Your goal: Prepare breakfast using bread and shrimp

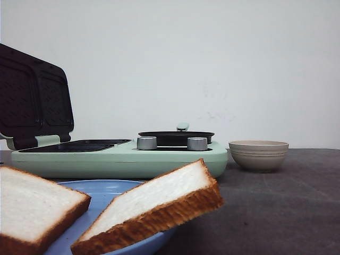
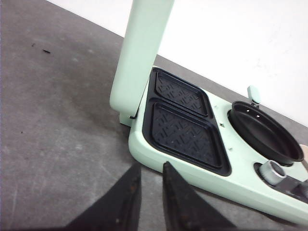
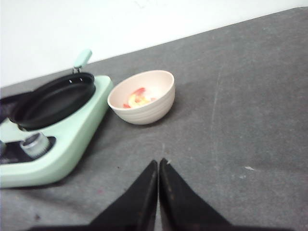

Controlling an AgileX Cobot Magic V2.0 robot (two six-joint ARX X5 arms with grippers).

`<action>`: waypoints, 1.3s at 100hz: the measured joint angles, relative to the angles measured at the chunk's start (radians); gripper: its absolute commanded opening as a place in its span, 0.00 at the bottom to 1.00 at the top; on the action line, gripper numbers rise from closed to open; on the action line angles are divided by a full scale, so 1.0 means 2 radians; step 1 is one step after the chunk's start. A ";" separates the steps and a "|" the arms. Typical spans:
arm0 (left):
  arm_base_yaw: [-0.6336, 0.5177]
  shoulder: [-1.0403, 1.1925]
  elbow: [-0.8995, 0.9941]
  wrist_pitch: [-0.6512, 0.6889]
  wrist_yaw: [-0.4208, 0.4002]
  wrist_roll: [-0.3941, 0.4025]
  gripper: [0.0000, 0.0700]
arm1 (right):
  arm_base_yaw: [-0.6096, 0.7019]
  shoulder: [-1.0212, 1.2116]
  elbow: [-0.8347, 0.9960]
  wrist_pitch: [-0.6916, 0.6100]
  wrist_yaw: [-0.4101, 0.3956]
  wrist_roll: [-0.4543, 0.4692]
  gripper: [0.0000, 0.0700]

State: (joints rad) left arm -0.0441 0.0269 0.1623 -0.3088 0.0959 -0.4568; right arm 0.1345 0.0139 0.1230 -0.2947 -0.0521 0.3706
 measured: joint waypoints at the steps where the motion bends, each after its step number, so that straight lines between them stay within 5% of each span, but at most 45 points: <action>1: 0.000 0.002 0.002 -0.002 0.001 0.000 0.01 | 0.000 0.001 0.003 -0.004 0.000 0.002 0.00; 22: 0.000 0.064 0.058 -0.047 0.023 -0.013 0.01 | 0.000 0.054 0.069 -0.064 -0.017 0.042 0.00; 51: 0.000 0.191 0.126 -0.117 0.115 -0.016 0.01 | 0.000 0.193 0.164 -0.143 -0.090 0.069 0.00; 73: 0.000 0.242 0.135 -0.144 0.204 -0.017 0.01 | 0.000 0.242 0.175 -0.124 -0.130 0.076 0.00; 100: 0.000 0.241 0.135 -0.189 0.217 -0.017 0.01 | 0.000 0.242 0.177 -0.122 -0.138 0.076 0.00; 120: 0.000 0.241 0.135 -0.233 0.217 -0.022 0.44 | 0.000 0.242 0.177 -0.120 -0.144 0.077 0.00; 130: 0.000 0.241 0.135 -0.253 0.217 -0.026 0.46 | 0.000 0.242 0.177 -0.120 -0.144 0.077 0.00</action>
State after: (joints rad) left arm -0.0441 0.5095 0.4332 -0.8139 0.5308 -0.5087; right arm 0.1345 0.4973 0.4767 -0.5346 -0.3397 0.5247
